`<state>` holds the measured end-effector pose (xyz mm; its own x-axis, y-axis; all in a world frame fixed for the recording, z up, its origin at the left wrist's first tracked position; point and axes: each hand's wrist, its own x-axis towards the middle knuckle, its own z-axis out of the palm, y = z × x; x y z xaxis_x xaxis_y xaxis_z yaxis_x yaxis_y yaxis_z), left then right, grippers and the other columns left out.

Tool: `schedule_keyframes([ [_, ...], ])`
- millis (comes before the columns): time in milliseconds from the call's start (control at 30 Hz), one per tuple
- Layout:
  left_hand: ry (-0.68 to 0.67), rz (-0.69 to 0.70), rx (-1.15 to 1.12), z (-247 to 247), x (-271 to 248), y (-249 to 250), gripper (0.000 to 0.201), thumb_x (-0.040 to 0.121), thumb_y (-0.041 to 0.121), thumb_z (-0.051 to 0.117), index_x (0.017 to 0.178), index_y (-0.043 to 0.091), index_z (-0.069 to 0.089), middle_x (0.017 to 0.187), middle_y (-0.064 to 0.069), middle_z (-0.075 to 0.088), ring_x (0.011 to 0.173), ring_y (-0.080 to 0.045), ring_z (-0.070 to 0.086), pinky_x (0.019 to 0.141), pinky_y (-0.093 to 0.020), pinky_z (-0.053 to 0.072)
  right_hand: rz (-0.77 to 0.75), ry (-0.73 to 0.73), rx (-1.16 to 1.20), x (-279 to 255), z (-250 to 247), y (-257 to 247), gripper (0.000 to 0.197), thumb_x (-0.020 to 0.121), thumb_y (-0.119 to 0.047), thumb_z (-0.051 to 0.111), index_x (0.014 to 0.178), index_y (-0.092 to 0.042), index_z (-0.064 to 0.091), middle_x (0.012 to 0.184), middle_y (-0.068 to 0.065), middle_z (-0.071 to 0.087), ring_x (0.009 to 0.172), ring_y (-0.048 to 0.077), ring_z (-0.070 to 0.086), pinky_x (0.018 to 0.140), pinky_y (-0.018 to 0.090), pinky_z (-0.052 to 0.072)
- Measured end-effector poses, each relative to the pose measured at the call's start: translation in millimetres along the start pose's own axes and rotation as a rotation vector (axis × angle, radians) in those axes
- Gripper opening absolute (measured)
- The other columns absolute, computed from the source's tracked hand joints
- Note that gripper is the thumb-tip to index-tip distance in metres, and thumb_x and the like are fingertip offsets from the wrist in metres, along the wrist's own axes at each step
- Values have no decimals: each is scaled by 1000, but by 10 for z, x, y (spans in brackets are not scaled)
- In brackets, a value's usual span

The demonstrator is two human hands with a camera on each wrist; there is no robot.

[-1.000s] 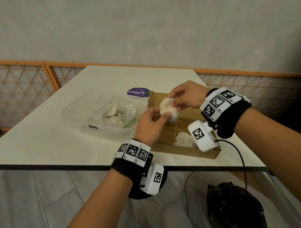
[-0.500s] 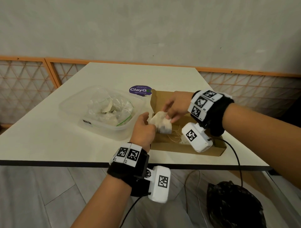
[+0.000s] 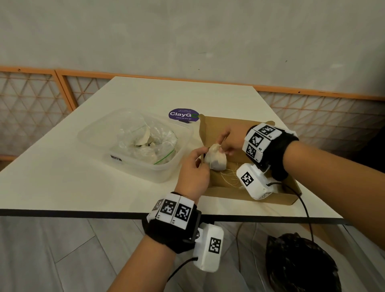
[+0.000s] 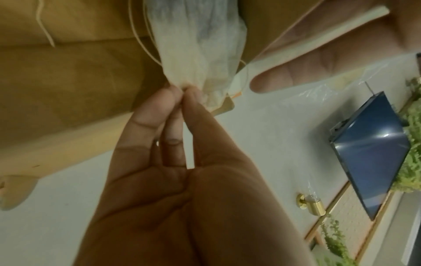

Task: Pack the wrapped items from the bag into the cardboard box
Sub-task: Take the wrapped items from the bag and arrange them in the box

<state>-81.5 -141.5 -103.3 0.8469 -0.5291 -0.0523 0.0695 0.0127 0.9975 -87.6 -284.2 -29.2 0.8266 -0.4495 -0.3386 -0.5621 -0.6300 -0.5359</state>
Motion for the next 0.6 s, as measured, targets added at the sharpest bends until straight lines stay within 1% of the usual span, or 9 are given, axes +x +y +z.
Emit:
schedule_keyframes([
  [67, 5, 9, 83, 8, 13, -18, 40, 92, 1, 41, 127, 14, 53, 129, -5, 56, 113, -16, 53, 95, -25, 43, 4, 20, 66, -7, 1, 28, 24, 84, 1, 62, 108, 0, 60, 61, 3, 64, 55, 12, 60, 57, 19, 52],
  [100, 8, 6, 90, 7, 25, -29, 40, 92, 2, 41, 129, 12, 51, 130, -5, 55, 116, -16, 51, 99, -26, 42, -3, 65, 103, -12, 5, 53, 22, 83, 1, 62, 105, -1, 59, 65, 7, 66, 58, 15, 61, 63, 24, 54],
  [167, 10, -15, 46, 7, 45, -54, 42, 93, 2, 41, 133, 11, 50, 130, -5, 55, 114, -14, 51, 97, -25, 41, -18, 178, 149, -65, 5, 114, 16, 82, -1, 63, 96, -4, 55, 82, 17, 69, 71, 24, 62, 79, 37, 55],
  [200, 12, -27, 16, 4, 57, -67, 41, 93, 3, 41, 132, 12, 51, 129, -5, 56, 112, -13, 52, 96, -24, 42, -2, 200, 162, -115, -2, 151, 14, 83, -3, 65, 92, -5, 55, 86, 19, 69, 75, 26, 63, 84, 40, 54],
  [267, 16, -49, -34, 9, 67, -82, 39, 94, 5, 41, 131, 13, 52, 126, -5, 58, 111, -15, 55, 97, -27, 44, 78, 159, 183, -226, -3, 254, 12, 81, -7, 69, 86, -3, 59, 85, 17, 71, 78, 26, 67, 87, 40, 55],
  [367, 14, -72, -105, 15, 84, -101, 37, 94, 5, 43, 127, 14, 56, 124, -6, 60, 114, -19, 56, 103, -35, 44, 178, 1, 209, -313, 102, 354, 13, 74, -8, 76, 80, -1, 67, 75, 16, 72, 78, 26, 71, 82, 36, 57],
  [433, 10, -85, -130, 11, 95, -117, 37, 93, 4, 43, 125, 15, 57, 124, -6, 60, 117, -21, 55, 104, -39, 43, 193, -81, 282, -254, 215, 359, 6, 79, -3, 70, 78, -1, 64, 75, 14, 69, 69, 19, 69, 77, 30, 57],
  [533, 1, -84, -155, 5, 97, -119, 37, 92, 3, 44, 125, 14, 57, 124, -7, 61, 117, -22, 56, 104, -41, 43, 179, -60, 459, -116, 315, 337, 14, 85, 5, 57, 75, -5, 54, 76, 11, 60, 46, 8, 63, 55, 20, 55],
  [600, -3, -92, -162, 4, 98, -118, 38, 91, 1, 45, 124, 14, 58, 123, -7, 62, 116, -21, 57, 102, -38, 46, 163, -36, 522, -72, 366, 317, 14, 85, 5, 57, 75, -5, 55, 75, 11, 60, 44, 8, 62, 54, 20, 55],
])
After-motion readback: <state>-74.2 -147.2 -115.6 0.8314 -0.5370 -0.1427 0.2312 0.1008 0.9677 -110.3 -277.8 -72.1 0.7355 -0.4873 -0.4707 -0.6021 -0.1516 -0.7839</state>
